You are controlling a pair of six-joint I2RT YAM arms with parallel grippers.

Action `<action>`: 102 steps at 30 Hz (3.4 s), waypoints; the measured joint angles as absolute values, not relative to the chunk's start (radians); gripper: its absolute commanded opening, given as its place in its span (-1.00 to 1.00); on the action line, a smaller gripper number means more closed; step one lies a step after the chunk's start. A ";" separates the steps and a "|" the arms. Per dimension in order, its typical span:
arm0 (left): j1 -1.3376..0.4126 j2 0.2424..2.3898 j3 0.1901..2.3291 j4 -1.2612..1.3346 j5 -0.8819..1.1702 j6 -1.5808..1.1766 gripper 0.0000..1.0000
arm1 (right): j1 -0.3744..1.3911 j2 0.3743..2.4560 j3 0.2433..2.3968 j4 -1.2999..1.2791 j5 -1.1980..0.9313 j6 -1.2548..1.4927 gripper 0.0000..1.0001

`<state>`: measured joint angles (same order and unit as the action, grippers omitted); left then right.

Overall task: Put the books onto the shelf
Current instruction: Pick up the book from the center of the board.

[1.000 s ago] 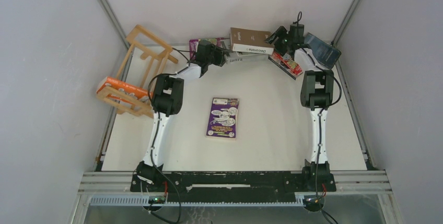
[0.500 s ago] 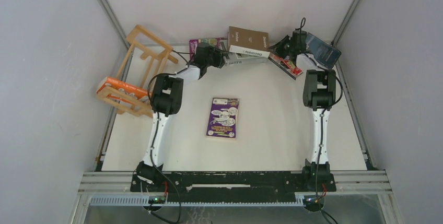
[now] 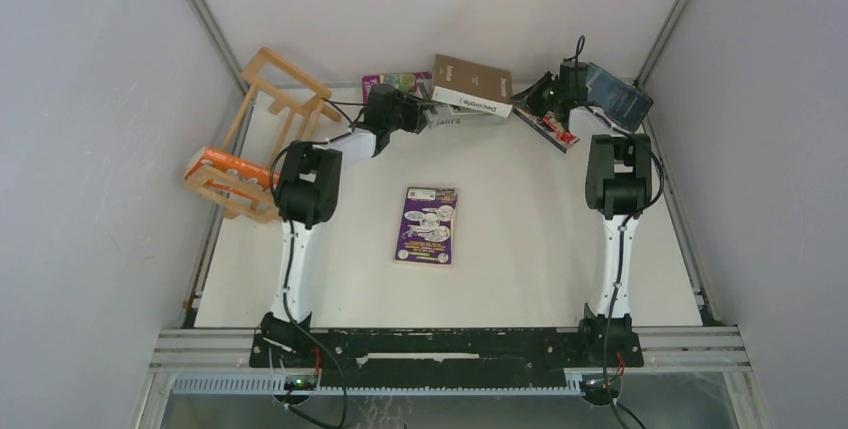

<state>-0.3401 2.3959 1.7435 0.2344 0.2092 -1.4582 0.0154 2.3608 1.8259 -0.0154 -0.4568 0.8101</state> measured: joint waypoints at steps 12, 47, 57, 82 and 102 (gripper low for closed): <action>-0.368 2.215 1.535 0.293 0.213 -1.439 -0.11 | 0.026 2.185 1.584 0.035 -0.486 0.813 -1.00; -0.545 1.119 0.677 0.075 0.130 -1.254 -0.17 | 0.230 1.254 0.811 -0.027 -0.345 0.844 -1.00; -0.554 0.882 0.677 -0.177 0.108 -1.168 -0.20 | 0.244 1.080 0.750 -0.115 -0.297 0.854 -1.00; -0.561 0.803 0.767 -0.526 0.080 -1.024 -0.22 | 0.157 0.933 0.551 -0.258 -0.130 0.836 -1.00; -0.562 0.910 1.005 -0.699 0.018 -0.916 -0.25 | 0.130 1.019 0.508 -0.276 0.037 0.839 0.17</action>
<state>-0.5617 0.9096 1.0046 -0.6987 0.0177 -0.9157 0.1303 1.0187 0.5076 -0.2764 0.0372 0.8391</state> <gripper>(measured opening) 0.383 0.469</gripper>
